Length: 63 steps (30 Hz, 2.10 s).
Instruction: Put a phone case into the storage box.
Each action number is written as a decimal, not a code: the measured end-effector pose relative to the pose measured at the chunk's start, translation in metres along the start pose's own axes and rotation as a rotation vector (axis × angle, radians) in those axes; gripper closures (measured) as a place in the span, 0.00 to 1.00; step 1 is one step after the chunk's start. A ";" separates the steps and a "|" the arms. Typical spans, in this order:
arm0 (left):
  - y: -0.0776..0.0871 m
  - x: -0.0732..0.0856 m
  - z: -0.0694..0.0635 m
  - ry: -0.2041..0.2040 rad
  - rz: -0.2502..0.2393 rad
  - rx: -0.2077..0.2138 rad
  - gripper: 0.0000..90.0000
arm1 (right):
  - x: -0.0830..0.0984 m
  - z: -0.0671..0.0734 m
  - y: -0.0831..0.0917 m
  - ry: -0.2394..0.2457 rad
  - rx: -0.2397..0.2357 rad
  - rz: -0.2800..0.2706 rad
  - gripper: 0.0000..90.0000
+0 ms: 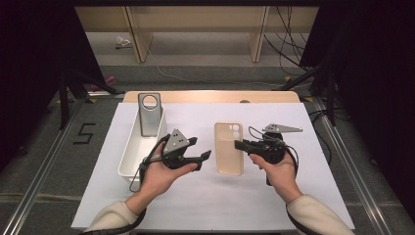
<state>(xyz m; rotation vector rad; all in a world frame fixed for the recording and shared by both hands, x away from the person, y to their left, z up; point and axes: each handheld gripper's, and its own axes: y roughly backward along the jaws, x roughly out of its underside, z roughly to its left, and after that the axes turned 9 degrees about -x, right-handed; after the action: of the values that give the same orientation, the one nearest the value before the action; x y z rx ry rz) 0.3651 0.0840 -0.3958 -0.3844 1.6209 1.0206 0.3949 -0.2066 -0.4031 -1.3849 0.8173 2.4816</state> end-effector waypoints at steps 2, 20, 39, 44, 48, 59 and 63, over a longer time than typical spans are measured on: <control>-0.002 -0.003 -0.001 0.007 -0.001 0.006 0.39 | 0.000 0.000 0.001 0.000 0.002 -0.001 0.90; -0.023 -0.027 -0.006 0.059 -0.018 0.012 0.48 | 0.003 0.002 0.010 -0.002 0.008 -0.013 0.90; -0.036 -0.032 -0.006 0.105 -0.018 0.050 0.61 | 0.004 0.004 0.010 -0.007 0.008 -0.012 0.90; -0.038 -0.034 -0.005 0.123 -0.023 0.058 0.66 | 0.004 0.005 0.009 -0.005 0.003 -0.012 0.90; -0.038 -0.036 -0.004 0.131 -0.025 0.049 0.68 | 0.004 0.005 0.009 -0.003 0.002 -0.013 0.90; -0.043 -0.038 0.001 0.150 -0.018 0.033 0.73 | 0.004 0.007 0.009 0.001 -0.010 -0.010 0.90; -0.044 -0.039 0.000 0.155 -0.018 0.042 0.78 | 0.004 0.008 0.008 0.003 -0.017 -0.008 0.90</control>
<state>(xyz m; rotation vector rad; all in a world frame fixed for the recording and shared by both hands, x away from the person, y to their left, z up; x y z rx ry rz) 0.4090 0.0491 -0.3789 -0.4580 1.7715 0.9608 0.3837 -0.2095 -0.4000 -1.3946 0.7922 2.4866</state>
